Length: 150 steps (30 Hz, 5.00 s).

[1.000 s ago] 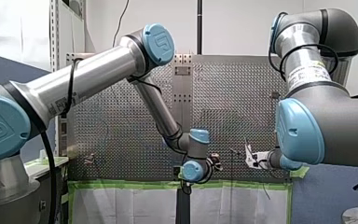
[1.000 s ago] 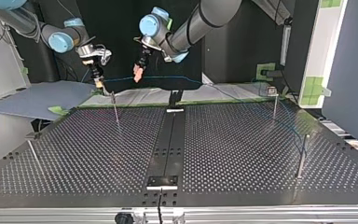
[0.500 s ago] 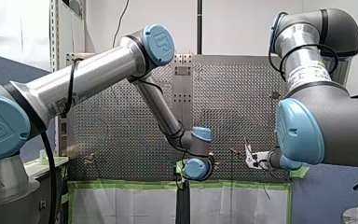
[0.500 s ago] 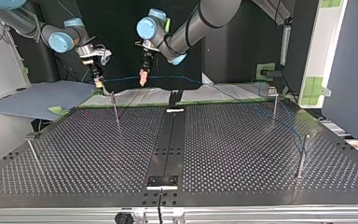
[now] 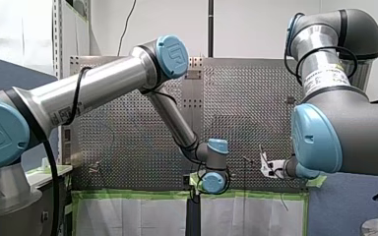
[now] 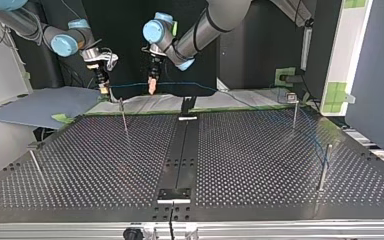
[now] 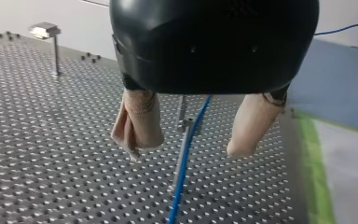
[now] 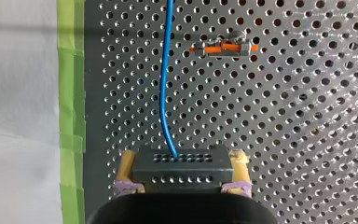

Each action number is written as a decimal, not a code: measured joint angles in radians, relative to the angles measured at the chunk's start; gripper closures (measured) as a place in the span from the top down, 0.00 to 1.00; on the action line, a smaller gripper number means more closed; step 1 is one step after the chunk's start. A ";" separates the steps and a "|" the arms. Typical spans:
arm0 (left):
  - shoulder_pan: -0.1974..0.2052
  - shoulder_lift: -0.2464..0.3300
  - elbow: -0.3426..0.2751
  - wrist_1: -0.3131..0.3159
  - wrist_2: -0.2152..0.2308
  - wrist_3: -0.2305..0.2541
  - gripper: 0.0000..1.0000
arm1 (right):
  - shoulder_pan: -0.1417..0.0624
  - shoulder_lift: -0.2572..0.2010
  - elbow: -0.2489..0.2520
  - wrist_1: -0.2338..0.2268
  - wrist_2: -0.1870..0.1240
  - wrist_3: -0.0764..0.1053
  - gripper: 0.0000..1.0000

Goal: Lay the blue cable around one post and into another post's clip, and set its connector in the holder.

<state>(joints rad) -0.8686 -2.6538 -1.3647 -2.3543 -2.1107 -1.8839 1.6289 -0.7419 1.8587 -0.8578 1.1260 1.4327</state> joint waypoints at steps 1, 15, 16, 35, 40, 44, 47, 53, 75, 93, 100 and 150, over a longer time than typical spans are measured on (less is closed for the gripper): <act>0.000 0.000 0.001 0.011 -0.004 -0.002 0.86 | 0.000 0.000 0.000 0.000 0.003 0.001 0.00; -0.007 0.000 0.009 0.108 -0.112 0.052 0.11 | -0.001 0.000 -0.005 0.001 0.033 0.008 0.00; -0.009 0.000 0.009 0.109 -0.119 0.063 0.07 | -0.003 -0.001 -0.010 0.005 0.038 0.012 0.00; -0.016 -0.044 0.060 0.121 -0.048 0.092 0.04 | -0.051 0.001 -0.047 -0.036 0.124 0.122 0.00; -0.006 -0.057 0.103 0.121 -0.032 0.082 0.04 | -0.058 0.001 -0.047 -0.046 0.146 0.132 0.00; 0.009 -0.060 0.124 0.122 -0.016 0.079 0.04 | -0.060 0.002 -0.050 -0.051 0.155 0.132 0.00; 0.020 -0.075 0.144 0.113 -0.003 0.071 0.04 | -0.060 0.002 -0.059 -0.047 0.166 0.132 0.00; 0.031 -0.116 0.182 0.102 0.013 0.057 0.07 | -0.059 0.002 -0.084 -0.015 0.194 0.129 0.00; 0.038 -0.129 0.204 0.117 -0.004 0.036 0.07 | -0.069 0.003 -0.087 -0.025 0.256 0.176 0.00; 0.034 -0.129 0.188 0.140 -0.032 0.017 0.07 | -0.065 0.005 -0.087 0.004 0.384 0.145 0.00; 0.033 -0.129 0.200 0.144 -0.042 0.003 0.07 | -0.066 0.006 -0.087 -0.020 0.381 0.167 0.00; 0.013 -0.118 0.157 0.102 -0.028 0.039 0.04 | -0.081 0.009 -0.087 -0.040 0.406 0.188 0.00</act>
<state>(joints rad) -0.8557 -2.7717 -1.2078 -2.2528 -2.1392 -1.8451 1.5476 -0.7328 1.7712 -0.8977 1.5322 1.6203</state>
